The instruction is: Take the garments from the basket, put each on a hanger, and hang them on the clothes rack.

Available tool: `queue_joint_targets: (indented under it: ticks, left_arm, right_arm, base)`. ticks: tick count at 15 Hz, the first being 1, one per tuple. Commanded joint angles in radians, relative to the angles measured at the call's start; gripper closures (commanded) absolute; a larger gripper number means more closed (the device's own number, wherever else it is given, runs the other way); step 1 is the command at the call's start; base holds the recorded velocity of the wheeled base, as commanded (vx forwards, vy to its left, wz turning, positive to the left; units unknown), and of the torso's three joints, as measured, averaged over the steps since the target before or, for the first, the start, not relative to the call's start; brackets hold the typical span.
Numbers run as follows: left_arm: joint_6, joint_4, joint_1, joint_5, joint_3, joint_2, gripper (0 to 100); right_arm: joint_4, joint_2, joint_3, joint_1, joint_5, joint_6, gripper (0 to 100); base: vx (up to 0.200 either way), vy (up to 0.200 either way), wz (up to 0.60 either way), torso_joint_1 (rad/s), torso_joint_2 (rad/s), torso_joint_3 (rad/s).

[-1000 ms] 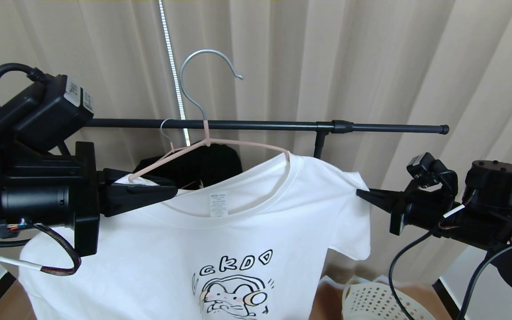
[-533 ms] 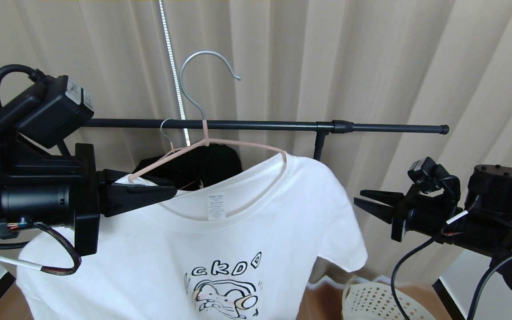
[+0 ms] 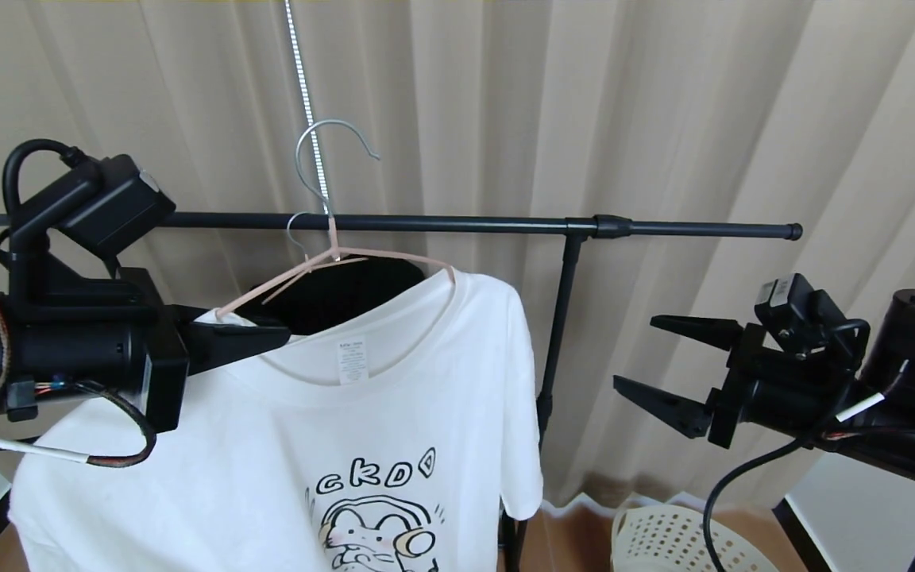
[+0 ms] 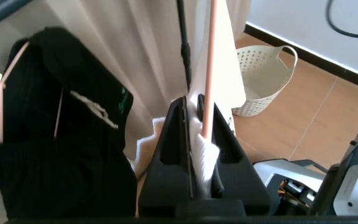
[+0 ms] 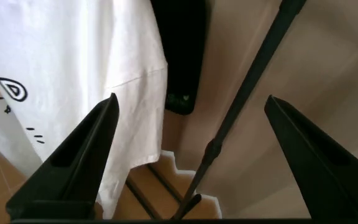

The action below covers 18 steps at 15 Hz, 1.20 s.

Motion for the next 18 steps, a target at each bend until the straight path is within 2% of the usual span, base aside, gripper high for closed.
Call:
queue_joint_targets:
  ticks: [1, 3, 5, 6, 8, 9, 11, 15, 18]
  left_arm:
    - [-0.022, -0.001, 0.0, 0.024, -0.008, 0.037, 100]
    - [-0.054, -0.001, -0.002, 0.044, -0.022, 0.071, 100]
    - [-0.086, -0.001, -0.021, 0.078, -0.041, 0.098, 100]
    - [-0.103, -0.001, -0.035, 0.104, -0.053, 0.117, 100]
    - [-0.164, -0.001, -0.061, 0.157, -0.1, 0.177, 100]
    - [-0.192, -0.001, -0.069, 0.174, -0.12, 0.203, 100]
    - [-0.2, -0.001, -0.074, 0.177, -0.142, 0.233, 100]
    - [-0.203, -0.001, -0.091, 0.179, -0.214, 0.322, 100]
    - [-0.247, -0.001, -0.089, 0.179, -0.26, 0.379, 100]
  right_arm:
    - [0.001, -0.068, 0.0, 0.053, -0.053, 0.001, 0]
    - [0.064, -0.071, -0.043, 0.113, -0.195, 0.002, 0]
    - [0.146, -0.105, -0.084, 0.159, -0.295, 0.009, 0]
    - [0.182, -0.119, -0.115, 0.18, -0.321, 0.044, 0]
    - [0.199, -0.136, -0.148, 0.229, -0.376, 0.171, 0]
    - [0.202, -0.142, -0.148, 0.236, -0.39, 0.171, 0]
    - [0.206, -0.149, -0.148, 0.236, -0.392, 0.17, 0]
    - [0.357, -0.217, -0.176, 0.236, -0.398, 0.144, 0]
    - [0.367, -0.225, -0.179, 0.236, -0.399, 0.142, 0]
  base:
    - [0.0, 0.0, 0.0, 0.0, 0.0, 0.0]
    - [0.0, 0.0, 0.0, 0.0, 0.0, 0.0]
    - [0.0, 0.0, 0.0, 0.0, 0.0, 0.0]
    - [0.0, 0.0, 0.0, 0.0, 0.0, 0.0]
    - [0.0, 0.0, 0.0, 0.0, 0.0, 0.0]
    - [0.0, 0.0, 0.0, 0.0, 0.0, 0.0]
    - [0.0, 0.0, 0.0, 0.0, 0.0, 0.0]
    - [0.0, 0.0, 0.0, 0.0, 0.0, 0.0]
    - [0.0, 0.0, 0.0, 0.0, 0.0, 0.0]
